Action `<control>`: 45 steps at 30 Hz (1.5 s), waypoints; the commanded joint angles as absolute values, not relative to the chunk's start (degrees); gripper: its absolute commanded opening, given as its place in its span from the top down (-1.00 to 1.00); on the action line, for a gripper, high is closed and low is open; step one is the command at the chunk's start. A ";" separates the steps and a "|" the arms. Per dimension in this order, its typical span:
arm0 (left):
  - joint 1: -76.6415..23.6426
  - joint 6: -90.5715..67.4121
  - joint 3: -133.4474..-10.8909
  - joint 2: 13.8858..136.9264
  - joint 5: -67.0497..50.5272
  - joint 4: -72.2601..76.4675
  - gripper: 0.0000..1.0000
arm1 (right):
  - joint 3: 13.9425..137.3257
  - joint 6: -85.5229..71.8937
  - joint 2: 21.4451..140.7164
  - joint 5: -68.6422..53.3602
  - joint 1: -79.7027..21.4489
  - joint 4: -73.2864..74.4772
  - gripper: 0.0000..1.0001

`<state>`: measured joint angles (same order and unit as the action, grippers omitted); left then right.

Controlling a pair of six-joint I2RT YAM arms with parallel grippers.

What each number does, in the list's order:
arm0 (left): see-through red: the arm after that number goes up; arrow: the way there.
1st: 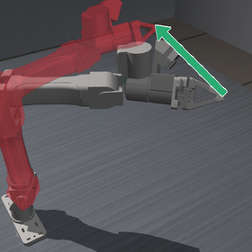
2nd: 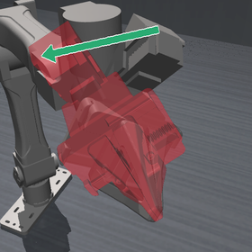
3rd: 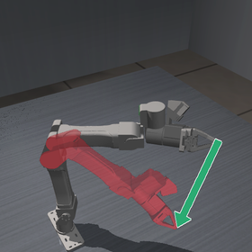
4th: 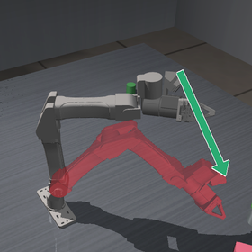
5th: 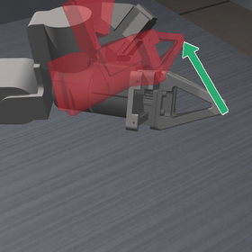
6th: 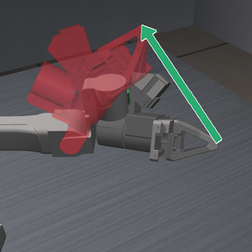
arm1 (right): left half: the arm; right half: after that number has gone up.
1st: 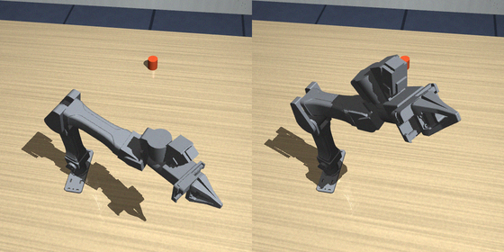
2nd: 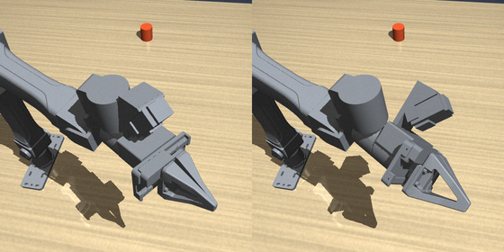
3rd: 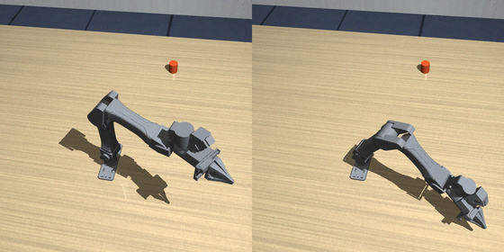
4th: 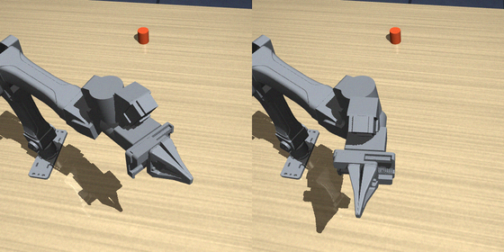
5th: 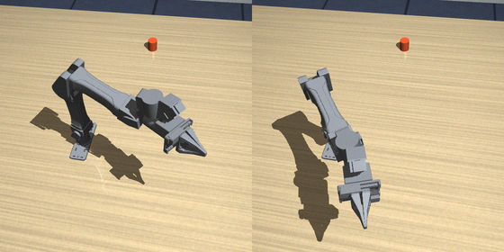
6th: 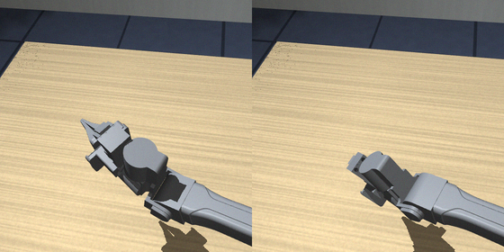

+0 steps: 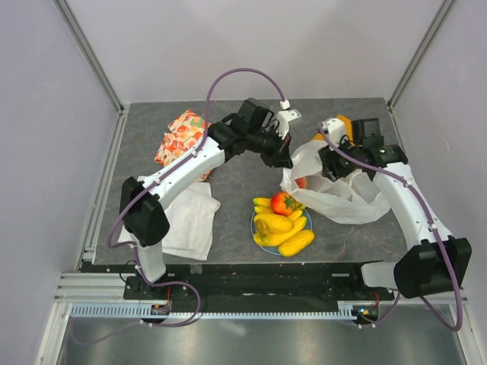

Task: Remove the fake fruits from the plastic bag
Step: Adjust the plastic bag at the center of the board, then take out the fake fruit from the plastic bag.

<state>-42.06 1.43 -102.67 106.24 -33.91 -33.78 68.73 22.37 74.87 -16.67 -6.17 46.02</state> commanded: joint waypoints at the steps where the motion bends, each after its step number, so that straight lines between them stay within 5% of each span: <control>1: -42.01 4.83 -102.74 104.24 -28.85 -33.57 0.97 | 72.33 24.61 82.50 -22.06 -10.63 44.82 -0.02; 10: -41.57 8.00 -102.83 102.92 -13.89 -33.31 0.97 | 82.35 21.98 96.49 -24.26 -10.90 47.20 0.35; 13: -41.48 7.91 -103.09 103.36 -13.97 -33.22 0.97 | 85.77 19.61 101.48 -25.92 -11.16 46.84 0.21; 17: -40.53 4.41 -102.75 104.24 -11.08 -33.31 0.97 | 92.10 13.20 109.32 -29.69 -11.16 51.13 -0.41; 25: -34.98 0.53 -100.20 104.50 -17.66 -34.28 0.97 | 95.97 12.13 114.68 -28.30 -12.30 51.93 -0.51; 27: -34.45 0.53 -100.37 104.85 -18.89 -34.28 0.97 | 96.85 12.13 115.92 -28.13 -13.01 51.94 -0.86; 29: -34.45 0.53 -100.72 105.20 -19.51 -34.28 0.97 | 97.03 12.48 116.98 -28.22 -14.06 52.47 -0.96; 39: -34.45 0.53 -100.81 105.64 -20.30 -33.93 0.97 | 92.90 12.83 119.00 -16.62 -17.93 53.88 -0.90; 42: -34.37 0.53 -101.07 105.73 -20.21 -33.75 0.97 | 92.64 12.92 119.35 -13.10 -17.84 53.70 -0.74; 45: -34.28 0.53 -101.34 105.73 -19.95 -33.75 0.97 | 93.34 14.85 119.36 -12.39 -17.93 54.93 -0.25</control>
